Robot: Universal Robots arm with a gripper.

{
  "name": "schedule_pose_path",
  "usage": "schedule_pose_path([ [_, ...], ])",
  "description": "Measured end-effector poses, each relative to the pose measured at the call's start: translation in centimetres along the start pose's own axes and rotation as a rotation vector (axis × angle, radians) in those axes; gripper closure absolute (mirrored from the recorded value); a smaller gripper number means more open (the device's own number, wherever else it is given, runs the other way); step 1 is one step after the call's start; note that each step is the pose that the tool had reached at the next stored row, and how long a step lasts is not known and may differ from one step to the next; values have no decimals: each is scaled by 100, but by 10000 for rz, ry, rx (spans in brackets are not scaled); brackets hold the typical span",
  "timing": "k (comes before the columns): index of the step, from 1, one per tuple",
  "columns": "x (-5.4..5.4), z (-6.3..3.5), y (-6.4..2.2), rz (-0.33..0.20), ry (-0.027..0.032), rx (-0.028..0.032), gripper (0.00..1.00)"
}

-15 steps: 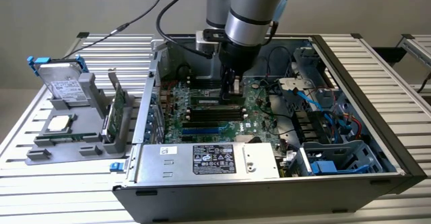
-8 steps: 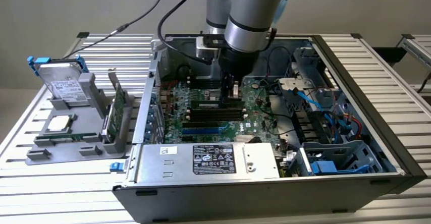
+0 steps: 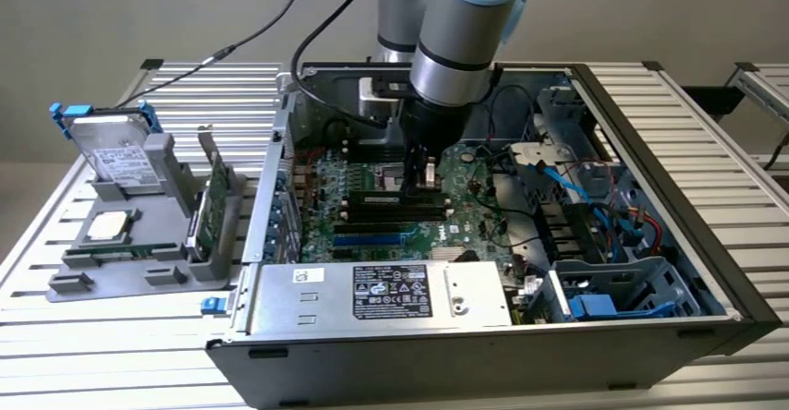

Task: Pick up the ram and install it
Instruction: 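Insert the ram into the slot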

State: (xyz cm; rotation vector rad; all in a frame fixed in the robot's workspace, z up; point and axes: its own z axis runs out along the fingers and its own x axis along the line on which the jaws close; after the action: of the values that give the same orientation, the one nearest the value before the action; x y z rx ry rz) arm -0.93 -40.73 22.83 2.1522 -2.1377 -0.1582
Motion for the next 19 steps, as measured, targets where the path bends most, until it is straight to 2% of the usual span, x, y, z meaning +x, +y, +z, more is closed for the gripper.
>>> schedule_pose_path([
  [1,0,1,3,4,46,-1,85],
  [4,0,2,11,2,123,3,85],
  [5,0,2,12,-2,155,30,85],
  [8,-2,7,17,-38,307,253,85],
  [9,-1,9,22,-55,341,287,85],
  [11,-2,11,37,-101,398,299,85],
  [16,-2,14,58,-318,442,303,85],
  [19,-4,28,57,-349,455,328,85],
])
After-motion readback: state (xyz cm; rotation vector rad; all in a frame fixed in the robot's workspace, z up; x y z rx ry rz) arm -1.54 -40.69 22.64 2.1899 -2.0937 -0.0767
